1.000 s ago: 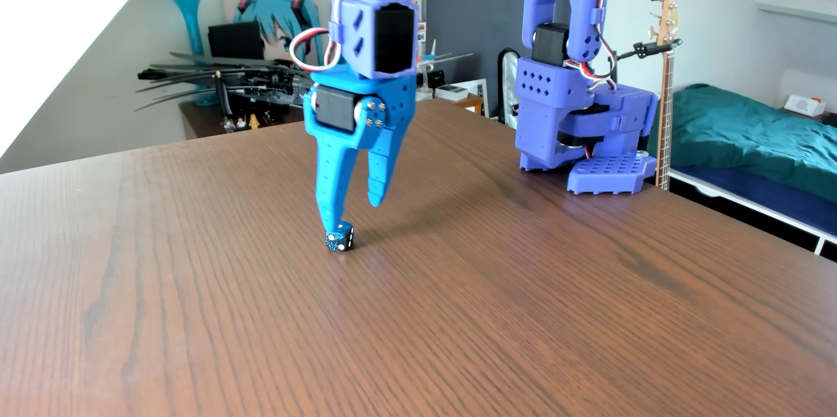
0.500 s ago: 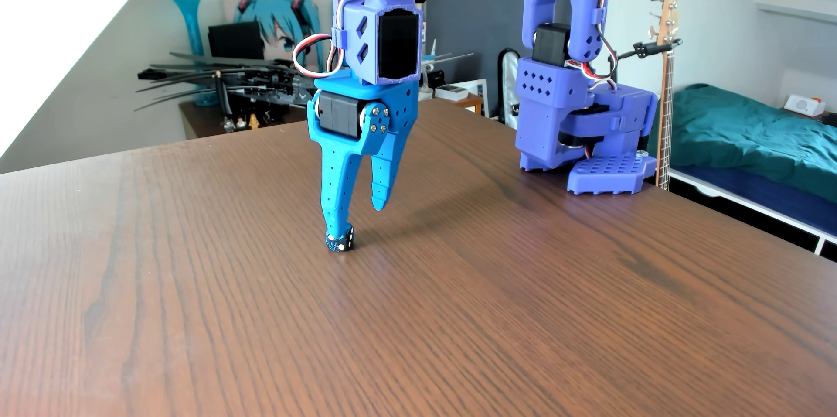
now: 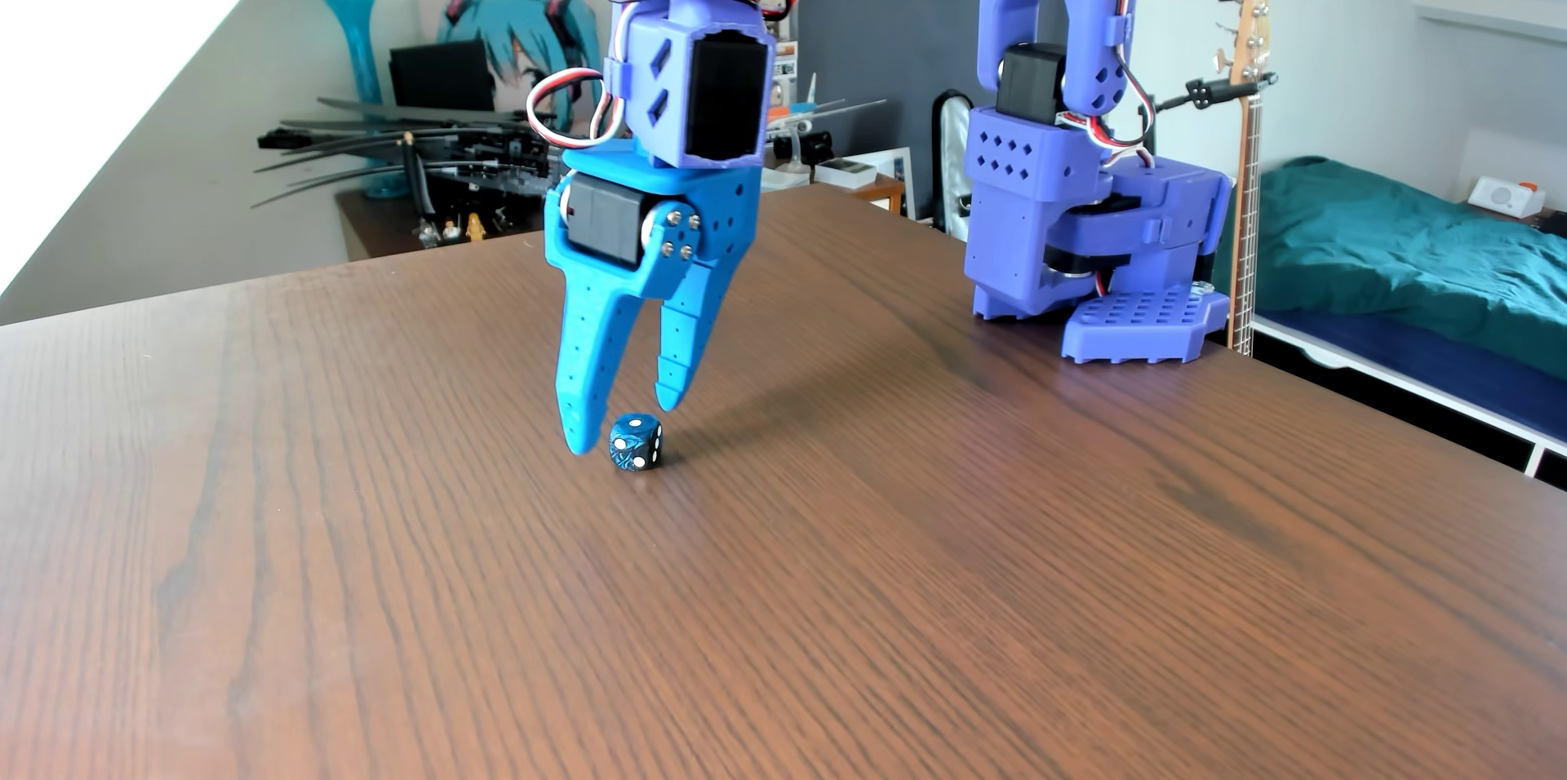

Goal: Grab the blue dice

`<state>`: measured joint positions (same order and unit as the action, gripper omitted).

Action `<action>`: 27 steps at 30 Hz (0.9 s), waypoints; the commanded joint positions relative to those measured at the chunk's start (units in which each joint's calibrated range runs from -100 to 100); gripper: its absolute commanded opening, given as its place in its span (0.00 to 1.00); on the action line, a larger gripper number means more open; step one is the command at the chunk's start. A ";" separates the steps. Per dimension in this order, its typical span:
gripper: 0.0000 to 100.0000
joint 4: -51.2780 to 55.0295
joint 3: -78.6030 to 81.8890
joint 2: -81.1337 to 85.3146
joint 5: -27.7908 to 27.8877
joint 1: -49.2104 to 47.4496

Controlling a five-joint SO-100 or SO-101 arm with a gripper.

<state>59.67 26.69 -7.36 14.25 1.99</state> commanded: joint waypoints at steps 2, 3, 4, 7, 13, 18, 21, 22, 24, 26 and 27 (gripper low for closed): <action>0.23 -0.54 0.88 0.95 -0.26 0.63; 0.23 -0.54 1.06 0.87 -0.26 0.38; 0.23 -0.54 1.34 0.70 -0.32 0.22; 0.23 -0.54 1.15 0.12 -0.32 0.22; 0.23 -0.54 1.15 0.12 -0.32 0.05; 0.15 -0.54 1.61 0.12 -0.26 -0.60; 0.03 -0.54 1.61 0.12 -0.26 -0.27; 0.01 -0.54 1.61 0.12 -0.26 -0.19; 0.02 -0.54 1.70 0.12 -0.26 -0.11; 0.02 -0.54 1.70 0.12 -0.26 0.05; 0.02 -0.54 1.70 0.03 -0.26 0.05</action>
<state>59.67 28.49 -8.28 14.25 2.23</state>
